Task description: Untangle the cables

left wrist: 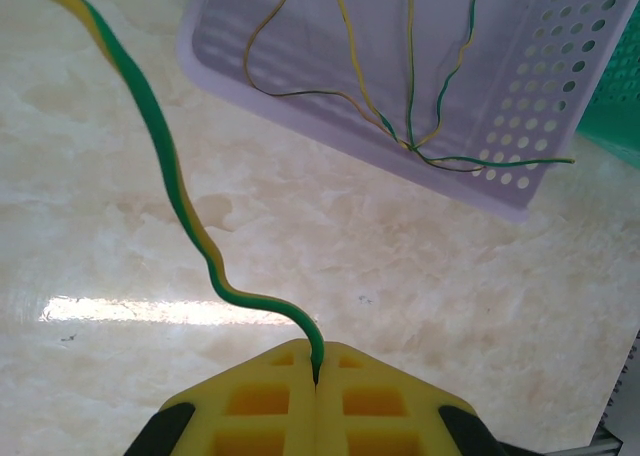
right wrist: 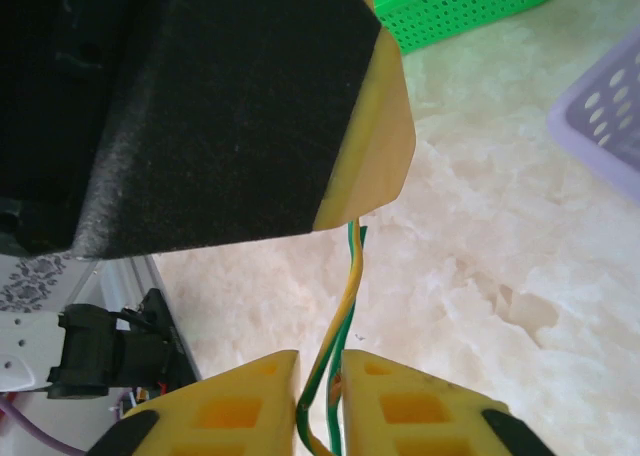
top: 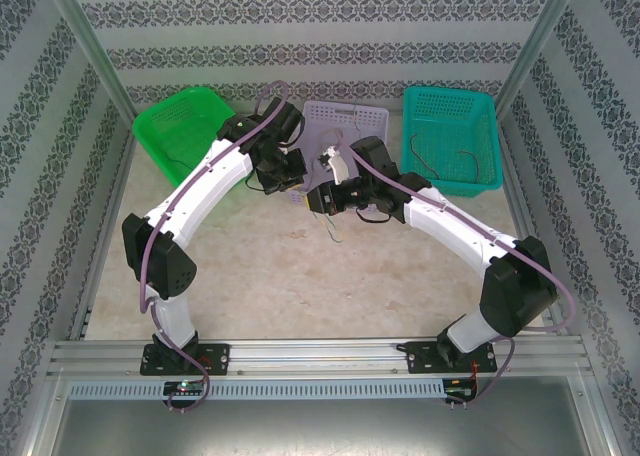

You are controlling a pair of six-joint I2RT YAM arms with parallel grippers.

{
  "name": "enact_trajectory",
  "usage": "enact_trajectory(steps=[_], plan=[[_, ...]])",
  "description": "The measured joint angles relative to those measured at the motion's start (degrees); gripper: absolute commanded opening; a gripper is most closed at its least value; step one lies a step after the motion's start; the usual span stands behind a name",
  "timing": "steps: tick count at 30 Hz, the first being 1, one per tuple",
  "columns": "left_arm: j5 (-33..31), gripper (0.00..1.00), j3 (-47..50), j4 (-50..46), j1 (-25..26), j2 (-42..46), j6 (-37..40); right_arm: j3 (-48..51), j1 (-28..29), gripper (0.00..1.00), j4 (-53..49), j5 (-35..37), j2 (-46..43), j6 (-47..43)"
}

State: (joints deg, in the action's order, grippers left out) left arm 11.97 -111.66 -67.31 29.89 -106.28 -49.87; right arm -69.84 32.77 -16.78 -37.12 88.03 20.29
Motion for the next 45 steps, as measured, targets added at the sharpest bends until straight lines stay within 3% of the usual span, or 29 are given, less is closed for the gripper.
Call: enact_trajectory(steps=[1, 3, 8, 11, 15, 18, 20, 23, 28, 39, 45], plan=[[-0.1, 0.00, 0.0, 0.0, 0.0, 0.0, 0.0, 0.0, 0.0, 0.02, 0.0, 0.0, 0.0, 0.1], [-0.2, 0.00, 0.0, 0.0, 0.0, 0.0, 0.0, 0.0, 0.0, 0.00, -0.2, 0.3, 0.0, 0.7], [-1.0, 0.50, -1.1, 0.3, 0.1, 0.3, -0.2, 0.0, -0.7, 0.00, 0.8, 0.3, 0.0, 2.0], [-2.8, 0.60, -1.0, 1.9, 0.1, 2.3, -0.6, 0.0, -2.3, 0.00, 1.6, 0.3, 0.0, 3.9], [-5.2, 0.59, 3.1, 8.3, 0.1, 9.9, -1.1, -0.4, -5.0, 0.00, 1.9, 0.3, 0.0, 6.6], [-6.0, 0.47, 8.0, 13.6, 0.1, 17.2, -1.6, -1.4, -7.0, 0.00, 2.0, 0.3, 0.0, 8.9], [-5.0, 0.41, 10.9, 17.3, 0.1, 20.5, -2.1, -2.2, -8.2, 0.00, 2.1, 0.3, 0.0, 10.6], [-0.7, 0.41, 18.1, 25.7, 0.1, 22.8, -3.4, -3.8, -9.5, 0.00, 2.2, 0.0, 0.0, 13.5], [6.1, 0.41, 29.0, 37.0, 0.1, 19.9, -5.7, -8.0, -10.2, 0.00, 1.2, -1.4, 1.0, 17.1], [8.8, 0.43, 30.0, 46.2, 0.1, 17.4, -5.5, -9.3, -10.2, 0.00, -3.4, -3.3, 1.3, 18.9], [9.1, 0.33, 30.3, 47.0, 0.1, 18.0, -5.6, -9.3, -10.2, 0.00, -3.5, -5.0, 1.4, 20.0]])
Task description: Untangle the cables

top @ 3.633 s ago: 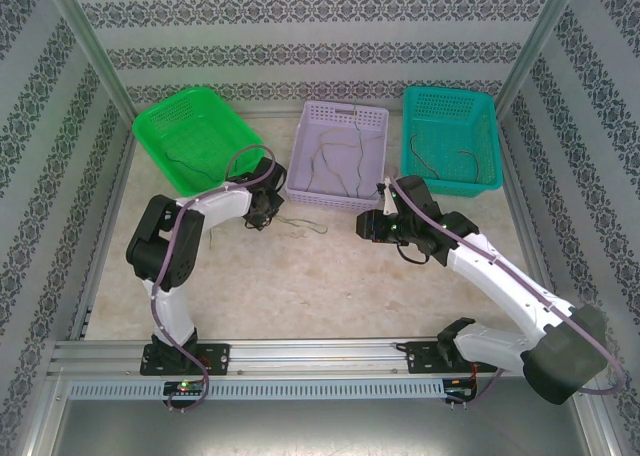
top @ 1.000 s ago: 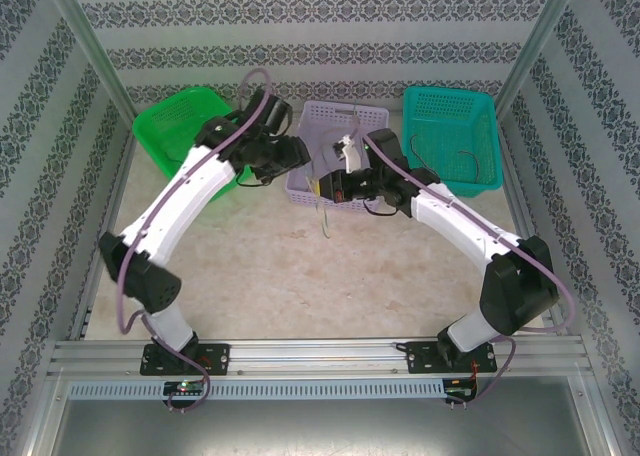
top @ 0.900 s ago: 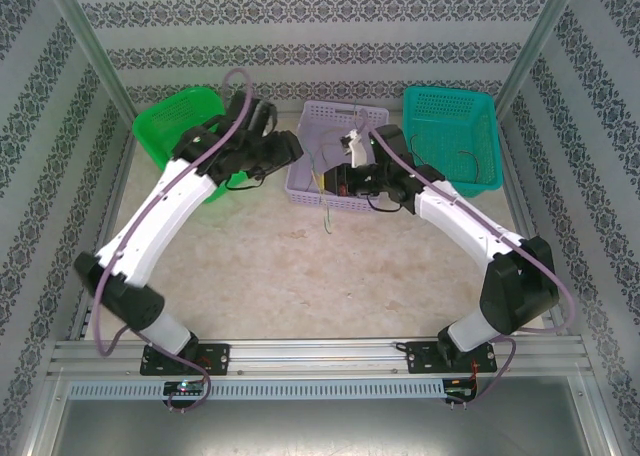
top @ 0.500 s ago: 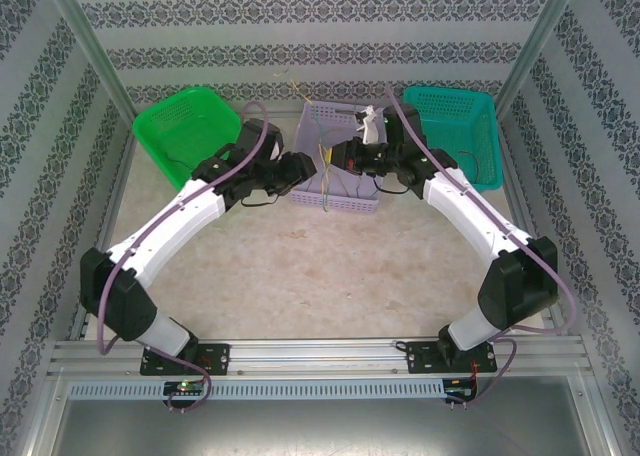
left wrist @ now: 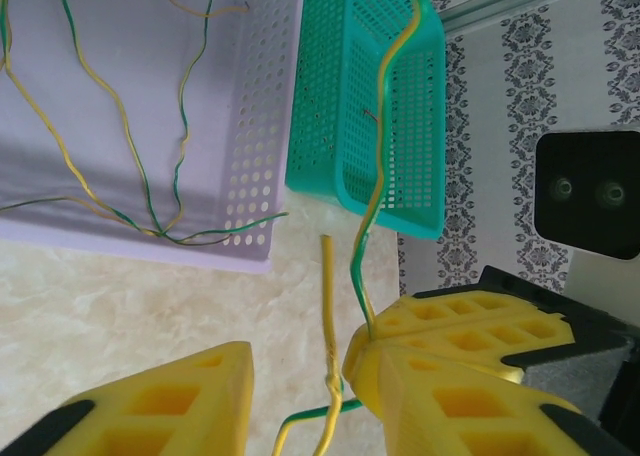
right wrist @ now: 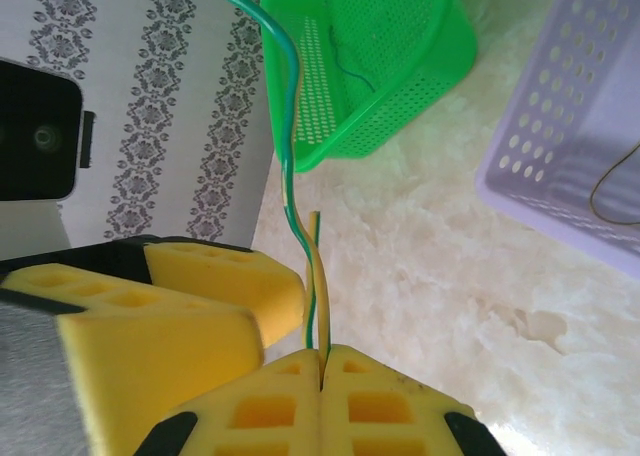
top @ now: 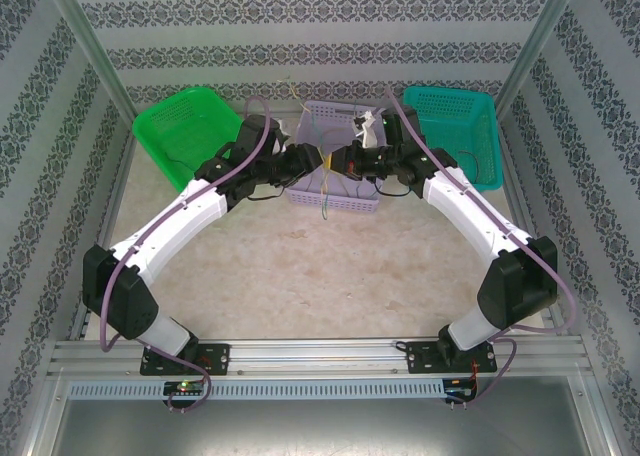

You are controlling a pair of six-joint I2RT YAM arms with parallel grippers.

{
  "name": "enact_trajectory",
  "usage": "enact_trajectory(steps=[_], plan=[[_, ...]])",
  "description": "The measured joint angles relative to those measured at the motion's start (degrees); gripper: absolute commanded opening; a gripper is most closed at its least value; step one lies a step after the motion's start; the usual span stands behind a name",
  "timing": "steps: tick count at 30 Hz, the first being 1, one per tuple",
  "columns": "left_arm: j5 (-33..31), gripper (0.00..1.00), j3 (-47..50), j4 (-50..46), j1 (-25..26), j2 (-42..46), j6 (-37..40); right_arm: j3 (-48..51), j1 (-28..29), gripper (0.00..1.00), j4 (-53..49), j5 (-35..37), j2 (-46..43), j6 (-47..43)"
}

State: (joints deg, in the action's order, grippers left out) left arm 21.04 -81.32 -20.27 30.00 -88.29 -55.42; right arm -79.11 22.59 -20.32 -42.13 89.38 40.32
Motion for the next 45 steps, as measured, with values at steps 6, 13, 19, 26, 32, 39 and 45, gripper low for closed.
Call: enact_trajectory(steps=[6, 13, 19, 26, 32, 39, 45], plan=[[0.6, 0.32, 0.2, 1.4, -0.3, -0.7, -0.5, 0.0, 0.0, 0.00, 0.0, -2.4, 0.1, 1.0], [1.9, 0.05, 1.1, 6.2, -0.5, -1.5, -2.6, 0.6, -0.4, 0.00, 0.3, -2.9, 0.0, 1.7], [1.6, 0.00, 3.5, 8.1, -0.5, -1.4, -3.4, 1.0, -1.1, 0.00, 0.3, -2.8, 0.0, 3.0], [-1.2, 0.00, 5.7, 8.3, -0.9, 1.3, -3.4, 1.0, -2.6, 0.00, -0.1, -1.8, 0.0, 3.5], [-6.3, 0.00, 7.3, 4.5, -0.9, 5.8, -3.7, 1.0, -5.7, 0.00, 0.0, 1.6, -1.4, 3.6], [-12.1, 0.00, 16.0, 0.6, -1.1, 12.5, -12.3, 1.0, -9.9, 0.00, 1.3, 10.3, -4.6, 7.1], [-12.7, 0.00, 24.2, 1.6, -0.2, 15.1, -24.8, 4.4, -10.0, 0.00, 5.8, 18.4, -7.4, 13.4]])
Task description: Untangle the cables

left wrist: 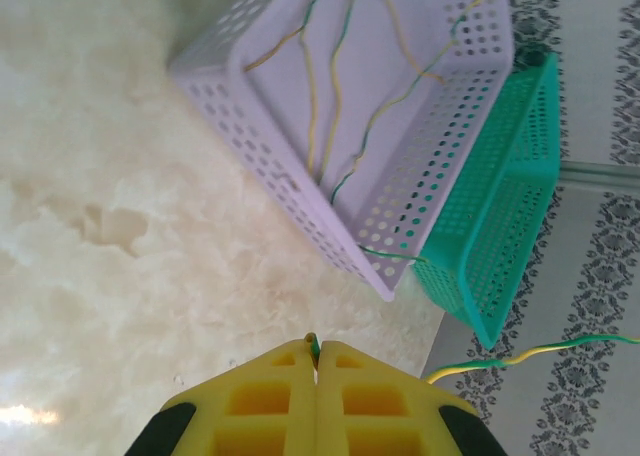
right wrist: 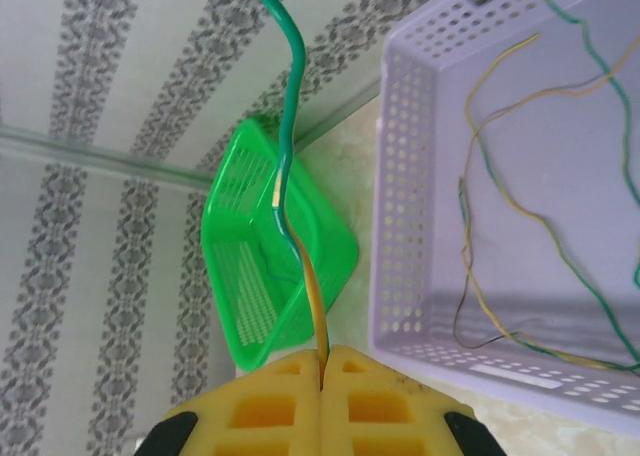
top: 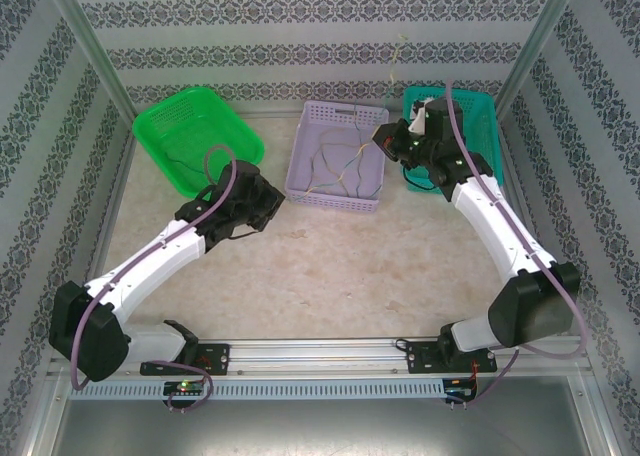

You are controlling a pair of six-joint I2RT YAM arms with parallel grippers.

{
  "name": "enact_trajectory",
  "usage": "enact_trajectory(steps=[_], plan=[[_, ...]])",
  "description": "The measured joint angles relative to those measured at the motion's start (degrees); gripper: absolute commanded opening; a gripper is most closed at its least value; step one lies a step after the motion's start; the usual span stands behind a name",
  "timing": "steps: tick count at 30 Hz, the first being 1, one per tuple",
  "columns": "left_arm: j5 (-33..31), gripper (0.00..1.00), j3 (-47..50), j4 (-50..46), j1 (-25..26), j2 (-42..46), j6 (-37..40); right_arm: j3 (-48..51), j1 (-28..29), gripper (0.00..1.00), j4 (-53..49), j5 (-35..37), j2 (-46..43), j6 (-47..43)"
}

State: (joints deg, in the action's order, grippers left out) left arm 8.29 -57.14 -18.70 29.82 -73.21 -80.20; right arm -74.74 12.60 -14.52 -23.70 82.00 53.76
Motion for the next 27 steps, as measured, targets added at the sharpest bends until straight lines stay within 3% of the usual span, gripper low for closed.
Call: enact_trajectory(steps=[11, 16, 18, 27], plan=[[0.1, 0.01, 1.4, 1.8, 2.4, 1.3, -11.6, -1.1, 0.0, 0.00, 1.4, 3.9, 2.3, 1.7], [-0.3, 0.47, -1.1, -1.1, 2.5, -0.5, -10.3, -2.0, -0.3, 0.00, 1.5, 4.8, 4.0, -1.7], [-1.2, 0.57, -4.0, -4.3, 2.5, -1.4, -8.4, -2.6, -1.0, 0.00, 1.6, 5.3, 4.4, -2.7], [-6.6, 0.58, -21.0, -13.3, 2.5, -2.3, 2.3, -13.9, -1.7, 0.00, 2.0, 8.1, 12.4, -8.1]])
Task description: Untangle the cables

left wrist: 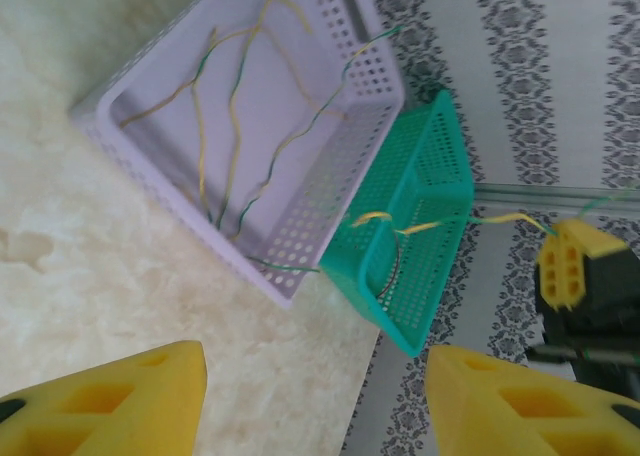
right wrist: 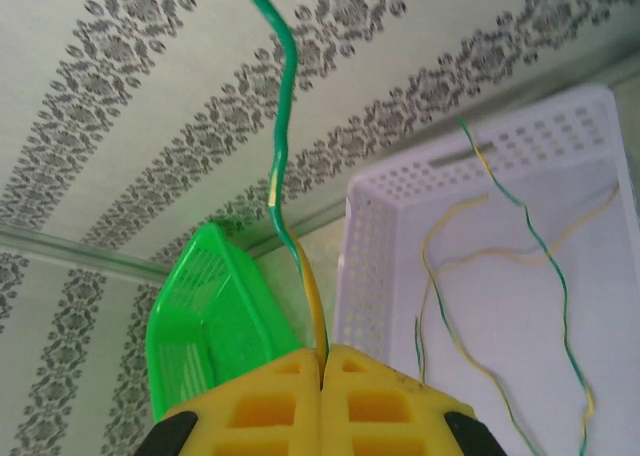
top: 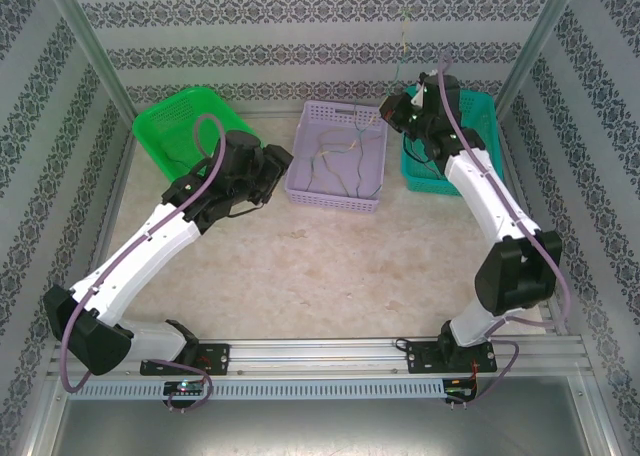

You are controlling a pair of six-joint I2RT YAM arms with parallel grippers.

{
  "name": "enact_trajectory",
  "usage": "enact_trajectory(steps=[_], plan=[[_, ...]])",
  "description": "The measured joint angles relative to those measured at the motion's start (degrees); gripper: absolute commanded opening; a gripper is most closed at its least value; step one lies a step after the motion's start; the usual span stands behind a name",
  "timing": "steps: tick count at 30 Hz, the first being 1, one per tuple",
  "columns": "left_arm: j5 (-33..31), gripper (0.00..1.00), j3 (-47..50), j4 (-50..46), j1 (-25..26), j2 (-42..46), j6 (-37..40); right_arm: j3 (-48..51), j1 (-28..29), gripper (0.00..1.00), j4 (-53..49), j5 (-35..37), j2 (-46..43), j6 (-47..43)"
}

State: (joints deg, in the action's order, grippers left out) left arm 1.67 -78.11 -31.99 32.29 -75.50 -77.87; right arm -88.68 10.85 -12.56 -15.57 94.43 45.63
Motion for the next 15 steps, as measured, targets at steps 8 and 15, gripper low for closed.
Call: enact_trajectory(steps=[8, 15], plan=[[-0.2, 0.41, 3.0, -1.1, 0.0, -0.1, 4.3, -7.2, 0.3, 0.00, -0.8, 4.5, 10.2, -6.2], [0.7, 0.34, 9.5, -1.0, 0.0, -0.1, 5.5, -7.9, 4.3, 0.00, -4.6, 11.9, 16.9, -12.8]])
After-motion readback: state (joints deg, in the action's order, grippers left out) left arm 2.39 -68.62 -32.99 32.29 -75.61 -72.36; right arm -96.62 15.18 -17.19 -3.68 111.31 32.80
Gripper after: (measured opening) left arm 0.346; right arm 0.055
